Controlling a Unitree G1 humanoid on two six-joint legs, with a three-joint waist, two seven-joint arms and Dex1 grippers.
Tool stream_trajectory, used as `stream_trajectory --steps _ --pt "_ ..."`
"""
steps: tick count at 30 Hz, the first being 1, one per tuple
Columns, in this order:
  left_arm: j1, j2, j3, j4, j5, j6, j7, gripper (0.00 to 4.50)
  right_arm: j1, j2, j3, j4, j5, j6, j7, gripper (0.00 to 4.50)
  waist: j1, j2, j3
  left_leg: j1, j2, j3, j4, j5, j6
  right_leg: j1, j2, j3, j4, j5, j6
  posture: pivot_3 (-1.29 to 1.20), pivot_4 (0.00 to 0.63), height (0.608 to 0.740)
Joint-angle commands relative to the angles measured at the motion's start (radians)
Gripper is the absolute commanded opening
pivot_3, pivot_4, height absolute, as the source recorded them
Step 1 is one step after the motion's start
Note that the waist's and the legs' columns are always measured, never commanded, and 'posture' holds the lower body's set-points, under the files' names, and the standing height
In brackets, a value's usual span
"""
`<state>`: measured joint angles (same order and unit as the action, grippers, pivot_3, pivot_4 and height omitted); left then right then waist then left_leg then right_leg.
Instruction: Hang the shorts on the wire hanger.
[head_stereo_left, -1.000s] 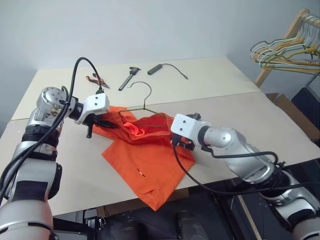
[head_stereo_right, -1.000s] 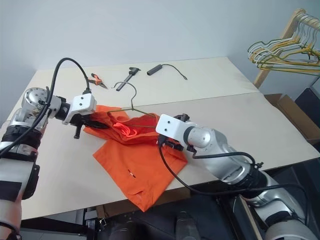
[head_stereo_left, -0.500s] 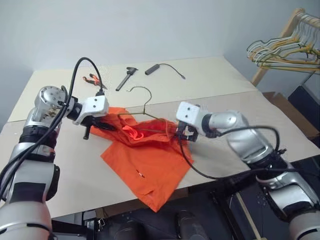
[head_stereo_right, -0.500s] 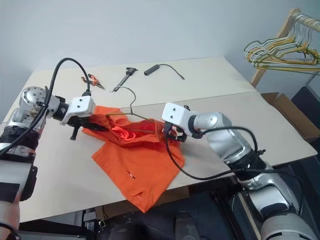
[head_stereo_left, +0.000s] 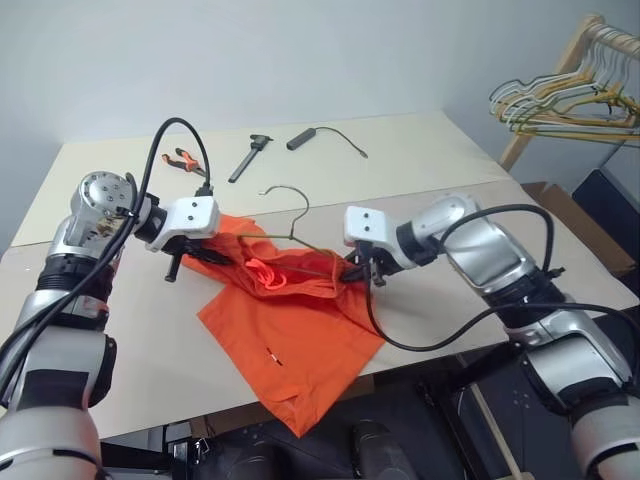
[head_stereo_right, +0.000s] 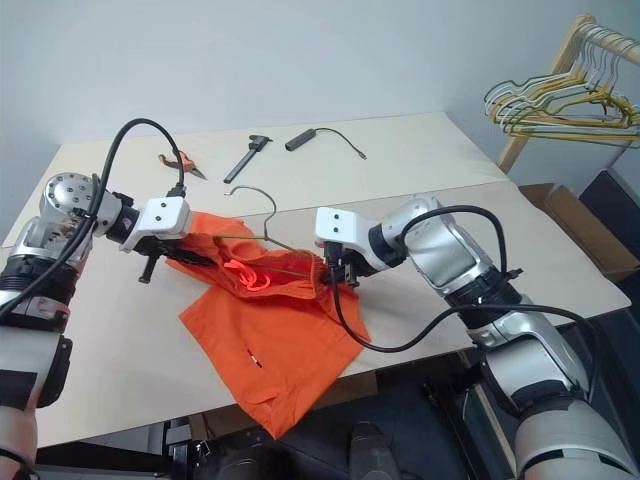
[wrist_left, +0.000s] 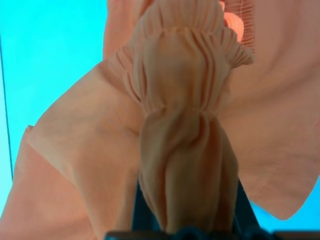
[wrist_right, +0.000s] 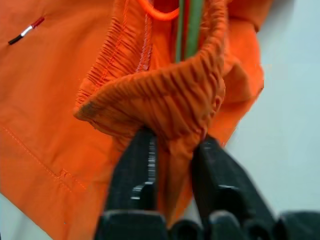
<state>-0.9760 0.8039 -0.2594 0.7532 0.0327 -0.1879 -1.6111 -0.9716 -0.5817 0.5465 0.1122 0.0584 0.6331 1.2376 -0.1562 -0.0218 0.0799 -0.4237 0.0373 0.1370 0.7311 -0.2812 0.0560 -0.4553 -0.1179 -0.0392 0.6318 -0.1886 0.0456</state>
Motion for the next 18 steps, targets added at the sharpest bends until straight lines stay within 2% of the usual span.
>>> stream_trajectory --steps 1,6,10,13,18 --pt "-0.017 0.002 0.009 -0.034 -0.038 0.002 -0.003 0.0 -0.03 0.007 -0.014 -0.001 -0.013 0.006 0.01 0.01 0.001 0.0 0.0 0.0 0.0 0.0 0.0 0.0 0.0 0.0 0.0 0.0 0.0 0.0 0.0 -0.14 0.04 0.74" --pt "-0.011 -0.005 0.032 -0.037 -0.092 -0.024 -0.003 0.0 -0.004 -0.008 -0.052 -0.022 0.012 0.031 0.02 0.01 0.001 0.0 0.0 0.0 0.0 0.0 0.0 0.0 0.0 0.0 0.0 0.0 0.0 0.0 0.0 -0.14 0.03 0.74" --pt "-0.034 0.003 0.034 -0.05 -0.242 0.065 -0.003 0.97 0.049 -0.049 -0.118 -0.097 0.067 0.102 0.029 0.0 0.005 0.0 0.0 0.0 0.0 0.0 0.0 0.0 0.0 0.0 0.0 0.0 0.0 0.0 0.0 -0.15 0.027 0.74" --pt "-0.076 -0.007 0.081 0.006 -0.25 0.067 -0.002 1.95 0.112 -0.097 -0.174 -0.181 0.113 0.173 0.024 0.0 0.006 0.0 0.0 0.0 -0.001 0.0 0.0 0.0 0.0 0.0 -0.001 0.0 0.0 0.0 0.0 -0.16 0.03 0.74" --pt "-0.171 -0.046 0.216 0.113 -0.289 0.113 0.133 3.43 0.273 -0.196 -0.319 -0.343 0.212 0.344 -0.03 0.0 0.009 0.0 -0.001 0.0 -0.001 -0.001 0.0 0.0 0.0 0.0 -0.001 -0.001 0.0 0.0 0.0 -0.17 0.04 0.74"
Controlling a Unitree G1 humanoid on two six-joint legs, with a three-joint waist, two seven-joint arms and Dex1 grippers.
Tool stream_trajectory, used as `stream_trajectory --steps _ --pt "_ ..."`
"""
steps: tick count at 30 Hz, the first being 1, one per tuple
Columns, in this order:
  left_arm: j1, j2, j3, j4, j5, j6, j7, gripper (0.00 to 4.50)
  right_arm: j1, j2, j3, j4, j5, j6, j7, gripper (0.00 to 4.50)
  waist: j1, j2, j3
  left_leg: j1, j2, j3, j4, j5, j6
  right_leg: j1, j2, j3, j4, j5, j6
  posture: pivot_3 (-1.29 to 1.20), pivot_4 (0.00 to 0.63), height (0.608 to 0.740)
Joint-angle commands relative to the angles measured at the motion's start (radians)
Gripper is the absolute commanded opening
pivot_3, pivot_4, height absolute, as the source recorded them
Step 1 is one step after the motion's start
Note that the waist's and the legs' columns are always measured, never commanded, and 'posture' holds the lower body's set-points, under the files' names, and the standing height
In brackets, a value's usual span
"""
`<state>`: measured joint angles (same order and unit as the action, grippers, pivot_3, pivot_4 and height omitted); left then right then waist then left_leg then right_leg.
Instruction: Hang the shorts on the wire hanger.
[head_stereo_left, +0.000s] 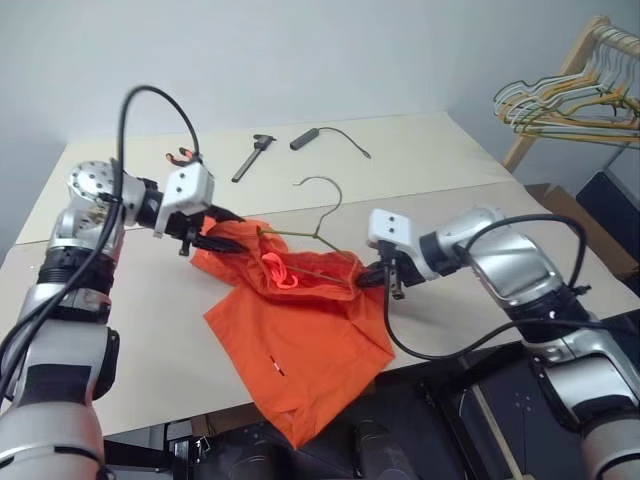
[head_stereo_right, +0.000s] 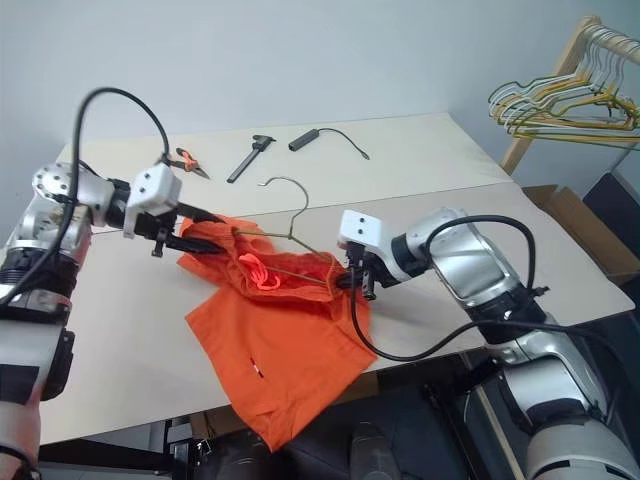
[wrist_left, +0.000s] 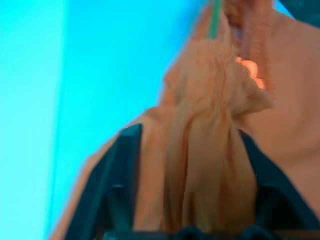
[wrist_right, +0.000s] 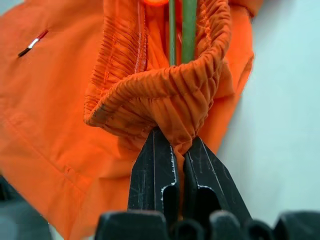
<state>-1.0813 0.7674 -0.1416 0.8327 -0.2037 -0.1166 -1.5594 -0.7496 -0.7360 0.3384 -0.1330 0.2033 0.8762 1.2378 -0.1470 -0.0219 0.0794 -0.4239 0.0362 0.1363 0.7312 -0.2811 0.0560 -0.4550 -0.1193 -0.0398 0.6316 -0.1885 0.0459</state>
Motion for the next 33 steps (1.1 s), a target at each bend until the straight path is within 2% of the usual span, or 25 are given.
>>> stream_trajectory --steps 1,3,4,7,13,18,21,24,25,33 --pt "-0.08 -0.021 0.134 0.036 -0.079 0.081 0.103 3.75 0.092 -0.061 -0.149 -0.132 0.088 0.139 -0.048 0.0 0.0 0.0 0.0 0.0 0.0 0.0 0.0 0.0 0.0 0.0 0.0 0.0 0.0 0.0 0.0 -0.17 0.044 0.74" --pt "-0.09 -0.044 0.192 0.012 -0.13 0.16 0.129 4.37 0.169 -0.092 -0.22 -0.191 0.118 0.206 -0.089 0.0 0.001 0.0 0.0 0.0 -0.001 0.0 0.0 0.0 0.0 0.0 -0.001 0.0 0.0 0.0 0.0 -0.19 0.051 0.74" --pt "-0.082 -0.054 0.212 -0.014 -0.149 0.183 0.139 4.44 0.203 -0.102 -0.253 -0.214 0.131 0.238 -0.111 0.0 0.0 0.0 0.0 0.0 -0.001 0.0 0.0 0.0 0.001 0.0 -0.001 0.0 0.0 0.0 0.001 -0.2 0.054 0.74" --pt "-0.043 -0.109 0.28 -0.16 -0.227 0.304 0.246 4.44 0.302 -0.112 -0.385 -0.28 0.181 0.367 -0.18 0.0 0.0 0.0 0.0 0.001 -0.001 0.0 0.0 0.0 0.001 0.0 -0.002 0.0 -0.001 0.0 0.001 -0.22 0.065 0.74" --pt "0.082 -0.219 0.362 -0.595 -0.454 0.64 0.448 4.44 0.41 -0.09 -0.688 -0.383 0.264 0.682 -0.292 0.0 -0.006 0.0 0.0 0.002 -0.001 -0.002 0.0 -0.001 0.002 0.001 -0.004 0.002 -0.001 -0.001 0.001 -0.27 0.084 0.74" --pt "0.123 -0.31 0.428 -0.802 -0.635 0.811 0.632 4.44 0.458 -0.108 -0.869 -0.353 0.337 0.738 -0.425 0.0 -0.011 0.0 0.001 0.012 -0.002 -0.003 -0.001 -0.002 0.004 0.011 -0.004 0.003 -0.003 -0.001 0.002 -0.31 0.093 0.74" --pt "0.133 -0.338 0.429 -0.872 -0.675 0.829 0.691 4.44 0.435 -0.126 -0.978 -0.278 0.374 0.738 -0.571 0.0 -0.026 0.001 0.001 0.023 -0.002 -0.002 -0.003 -0.009 0.012 0.021 -0.005 0.004 -0.005 -0.001 0.002 -0.33 0.099 0.74" --pt "0.122 -0.34 0.423 -0.889 -0.695 0.845 0.732 4.44 0.373 -0.158 -1.013 -0.186 0.405 0.738 -0.747 0.0 -0.039 0.002 0.003 0.032 -0.002 -0.002 -0.004 -0.01 0.012 0.032 -0.006 0.004 -0.007 -0.003 0.002 -0.34 0.102 0.74" --pt "0.12 -0.34 0.421 -0.893 -0.697 0.845 0.739 4.44 0.358 -0.168 -1.017 -0.16 0.424 0.738 -0.796 0.0 -0.042 0.002 0.003 0.035 -0.003 -0.002 -0.004 -0.01 0.013 0.034 -0.006 0.004 -0.007 -0.005 -0.002 -0.34 0.102 0.74" --pt "0.105 -0.316 0.396 -0.898 -0.705 0.847 0.743 4.44 0.154 -0.235 -1.06 0.105 0.447 0.738 -1.175 0.0 -0.089 0.004 0.004 0.036 -0.004 0.002 -0.008 -0.01 0.013 0.032 -0.006 0.01 -0.008 -0.005 0.002 -0.34 0.107 0.74"
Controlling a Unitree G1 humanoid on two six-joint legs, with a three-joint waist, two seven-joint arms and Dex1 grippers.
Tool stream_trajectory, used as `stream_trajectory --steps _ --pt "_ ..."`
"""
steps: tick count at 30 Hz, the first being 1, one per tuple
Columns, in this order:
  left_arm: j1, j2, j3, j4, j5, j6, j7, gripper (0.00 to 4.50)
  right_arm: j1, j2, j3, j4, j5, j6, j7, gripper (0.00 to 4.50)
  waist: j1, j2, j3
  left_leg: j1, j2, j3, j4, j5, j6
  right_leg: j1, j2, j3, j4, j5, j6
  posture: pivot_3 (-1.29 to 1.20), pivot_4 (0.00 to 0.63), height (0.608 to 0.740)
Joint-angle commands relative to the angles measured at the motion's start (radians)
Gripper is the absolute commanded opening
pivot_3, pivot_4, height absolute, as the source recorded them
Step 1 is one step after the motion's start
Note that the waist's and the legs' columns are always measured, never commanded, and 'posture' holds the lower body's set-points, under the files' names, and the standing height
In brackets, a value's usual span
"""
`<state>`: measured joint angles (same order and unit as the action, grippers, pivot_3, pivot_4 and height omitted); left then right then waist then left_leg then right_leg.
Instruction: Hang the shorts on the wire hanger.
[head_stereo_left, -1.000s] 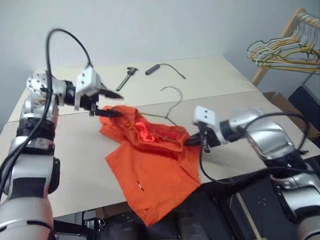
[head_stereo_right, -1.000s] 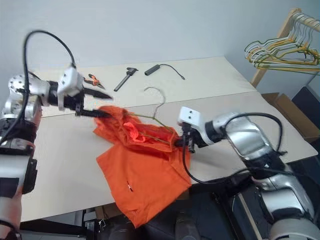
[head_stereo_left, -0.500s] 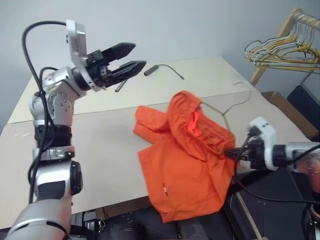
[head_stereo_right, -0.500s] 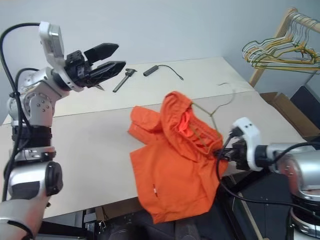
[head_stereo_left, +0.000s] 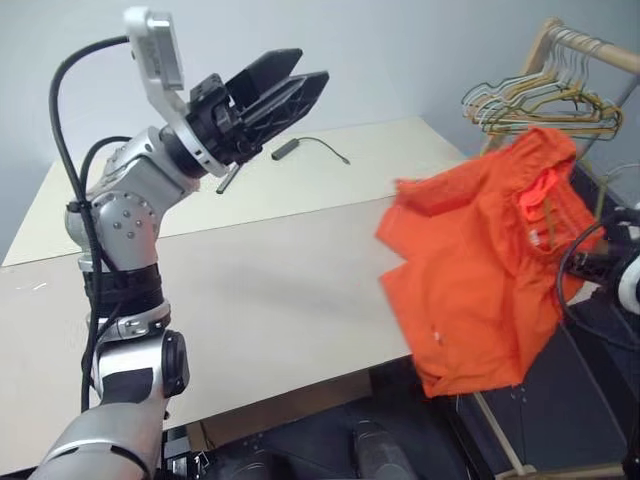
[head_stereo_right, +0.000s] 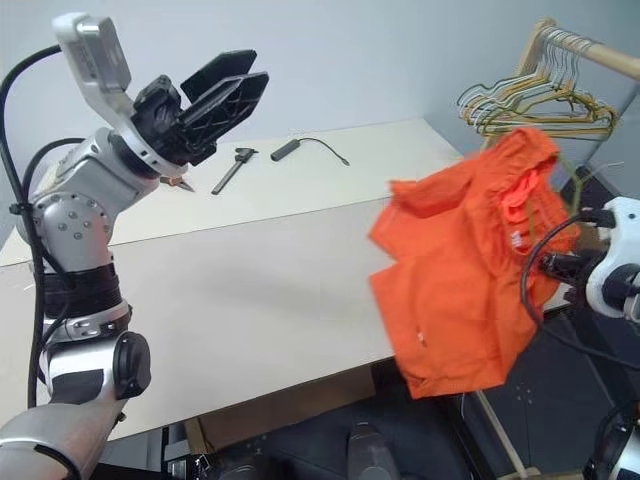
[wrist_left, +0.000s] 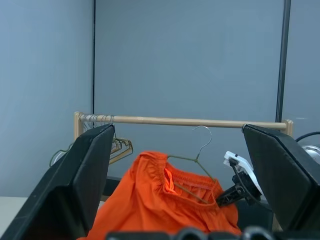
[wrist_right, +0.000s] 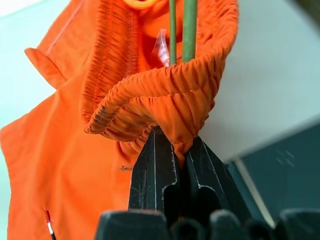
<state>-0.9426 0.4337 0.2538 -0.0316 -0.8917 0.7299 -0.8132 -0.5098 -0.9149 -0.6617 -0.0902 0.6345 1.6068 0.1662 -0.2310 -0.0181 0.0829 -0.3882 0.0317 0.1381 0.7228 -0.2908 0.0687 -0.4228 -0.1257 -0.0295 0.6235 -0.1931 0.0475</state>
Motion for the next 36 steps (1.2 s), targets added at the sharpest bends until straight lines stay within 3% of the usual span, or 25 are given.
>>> stream_trajectory --steps 1,8,16,28,36 --pt "-0.033 0.02 -0.002 -0.034 -0.017 0.0 -0.006 4.44 -0.122 -0.066 -0.067 0.103 0.024 0.008 -0.14 0.0 -0.008 0.003 0.002 0.001 0.0 0.001 -0.001 0.0 0.0 0.0 0.0 0.001 -0.001 0.001 0.002 -0.35 0.108 0.74" --pt "-0.035 0.029 -0.014 -0.029 -0.021 -0.006 -0.015 4.44 -0.397 -0.1 -0.101 0.378 -0.071 0.008 -0.377 0.0 -0.034 0.007 0.006 0.003 0.0 0.003 -0.012 0.001 -0.001 0.001 0.001 0.004 -0.01 0.001 0.003 -0.34 0.112 0.74" --pt "-0.035 0.042 -0.012 -0.032 -0.026 -0.006 -0.017 4.44 -0.577 -0.172 -0.171 0.617 -0.282 -0.073 -0.441 0.0 -0.036 0.015 0.014 0.002 -0.002 0.007 -0.014 0.0 0.0 -0.001 0.0 0.007 -0.013 0.0 0.009 -0.33 0.103 0.74" --pt "-0.017 0.054 -0.013 -0.054 -0.033 -0.008 -0.015 4.44 -0.664 -0.311 -0.118 1.029 -0.367 -0.411 -0.405 0.0 -0.062 0.015 0.014 0.004 -0.009 0.009 -0.018 0.001 -0.002 0.001 -0.002 0.017 -0.015 -0.003 0.016 -0.31 0.079 0.74" --pt "0.008 0.064 -0.01 -0.082 -0.039 -0.004 -0.018 4.44 -0.592 -0.342 -0.132 1.213 -0.365 -0.564 -0.417 0.0 -0.072 0.015 0.014 0.006 -0.01 0.009 -0.021 0.003 -0.004 0.002 -0.003 0.018 -0.016 -0.004 0.018 -0.3 0.066 0.74"
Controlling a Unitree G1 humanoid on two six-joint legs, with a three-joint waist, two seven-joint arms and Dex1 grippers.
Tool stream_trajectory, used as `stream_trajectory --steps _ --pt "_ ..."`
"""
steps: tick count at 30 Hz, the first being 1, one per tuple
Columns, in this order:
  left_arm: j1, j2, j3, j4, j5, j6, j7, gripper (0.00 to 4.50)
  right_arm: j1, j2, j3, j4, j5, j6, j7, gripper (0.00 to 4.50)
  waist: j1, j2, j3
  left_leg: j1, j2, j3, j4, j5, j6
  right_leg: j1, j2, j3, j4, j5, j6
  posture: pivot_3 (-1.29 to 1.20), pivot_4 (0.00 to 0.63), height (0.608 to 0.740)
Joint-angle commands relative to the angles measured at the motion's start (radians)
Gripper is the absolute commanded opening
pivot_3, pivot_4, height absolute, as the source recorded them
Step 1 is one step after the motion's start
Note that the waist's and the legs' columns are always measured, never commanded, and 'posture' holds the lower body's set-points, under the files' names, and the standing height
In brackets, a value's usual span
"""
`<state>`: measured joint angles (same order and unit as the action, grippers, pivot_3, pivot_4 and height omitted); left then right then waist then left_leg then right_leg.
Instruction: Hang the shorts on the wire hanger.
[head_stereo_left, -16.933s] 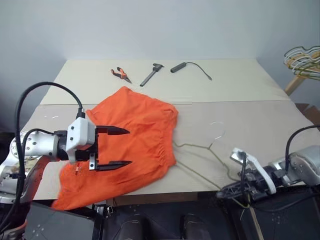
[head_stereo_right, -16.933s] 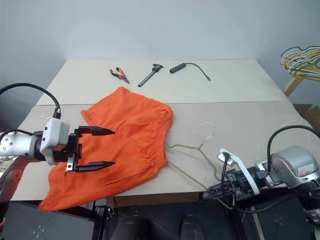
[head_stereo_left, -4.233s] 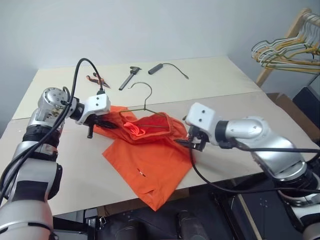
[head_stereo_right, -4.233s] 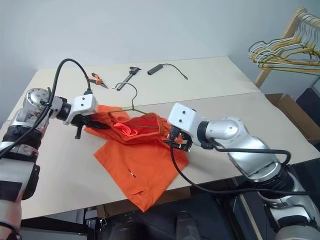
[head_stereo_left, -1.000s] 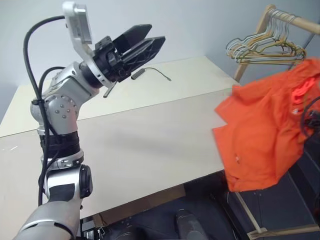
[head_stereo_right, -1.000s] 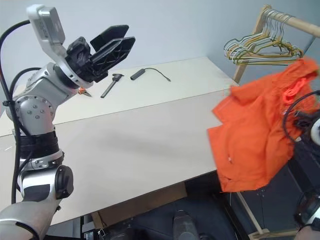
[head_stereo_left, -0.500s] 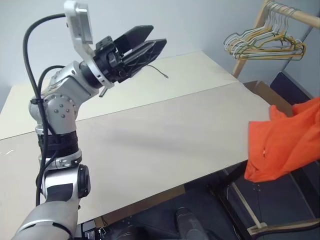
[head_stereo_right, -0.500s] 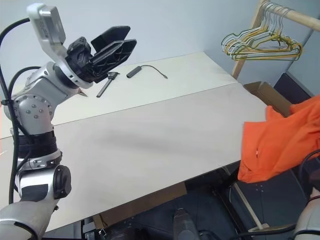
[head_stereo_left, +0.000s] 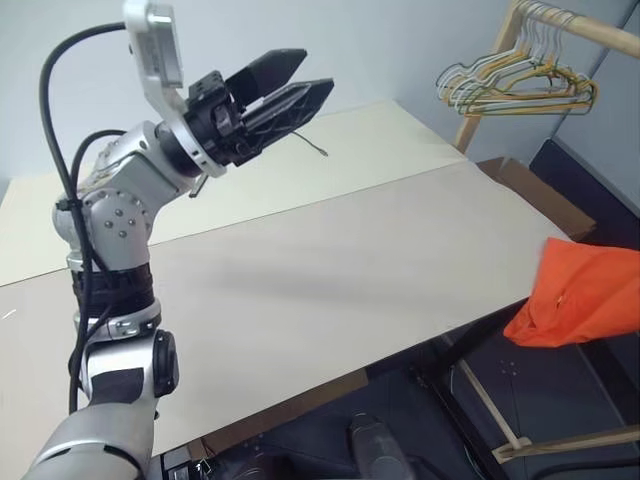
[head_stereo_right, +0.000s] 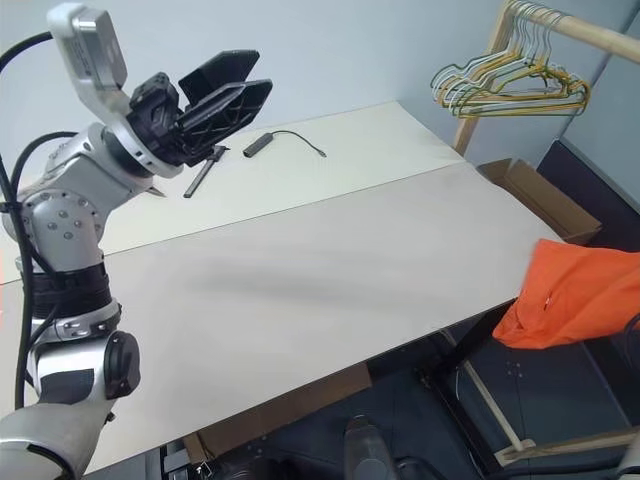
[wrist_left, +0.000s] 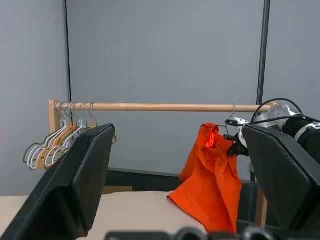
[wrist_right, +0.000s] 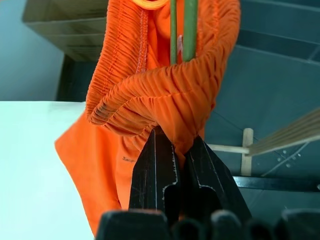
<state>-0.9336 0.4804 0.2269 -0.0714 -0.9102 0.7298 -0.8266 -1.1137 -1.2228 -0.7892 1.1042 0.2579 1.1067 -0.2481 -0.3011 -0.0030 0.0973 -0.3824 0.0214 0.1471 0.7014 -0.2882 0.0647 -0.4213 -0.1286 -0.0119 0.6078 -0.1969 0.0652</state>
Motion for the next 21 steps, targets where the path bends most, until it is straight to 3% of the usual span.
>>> stream_trajectory --steps 1,4,7,18,21 --pt "0.002 0.021 0.017 -0.046 -0.021 -0.003 -0.007 4.44 0.017 -0.032 0.004 0.022 0.013 -0.067 0.006 0.0 -0.003 0.0 0.0 0.0 0.0 0.0 0.0 0.0 0.0 0.0 0.0 0.0 0.0 -0.001 0.001 -0.3 0.065 0.74" --pt "0.005 0.025 0.018 -0.051 -0.024 -0.003 -0.007 4.44 0.024 -0.024 0.033 0.019 0.015 -0.062 0.039 0.0 -0.008 0.0 0.0 0.0 -0.001 0.0 0.0 0.0 0.0 0.0 -0.001 0.0 0.0 -0.003 0.006 -0.3 0.065 0.74" --pt "0.005 0.028 0.02 -0.052 -0.024 -0.003 -0.005 4.5 0.028 -0.015 0.053 0.016 0.016 -0.061 0.052 0.81 -0.012 0.0 0.0 0.0 -0.001 0.0 0.0 0.0 0.0 0.001 -0.001 0.0 0.0 -0.003 0.007 -0.29 0.063 0.74" --pt "0.029 0.056 0.032 -0.08 -0.039 0.008 0.02 4.5 0.028 0.041 0.232 -0.182 -0.049 -0.166 0.067 4.48 -0.015 0.0 0.0 0.004 -0.001 0.0 0.0 0.001 -0.002 0.003 -0.001 0.002 0.002 -0.004 0.007 -0.26 0.072 0.74" --pt "0.028 0.059 0.03 -0.078 -0.038 0.006 0.024 4.5 0.067 0.078 0.265 -0.291 -0.087 -0.233 0.025 4.48 -0.013 0.0 0.0 0.005 -0.001 0.0 0.0 0.001 -0.002 0.003 -0.001 0.002 0.002 -0.004 0.008 -0.26 0.073 0.74"
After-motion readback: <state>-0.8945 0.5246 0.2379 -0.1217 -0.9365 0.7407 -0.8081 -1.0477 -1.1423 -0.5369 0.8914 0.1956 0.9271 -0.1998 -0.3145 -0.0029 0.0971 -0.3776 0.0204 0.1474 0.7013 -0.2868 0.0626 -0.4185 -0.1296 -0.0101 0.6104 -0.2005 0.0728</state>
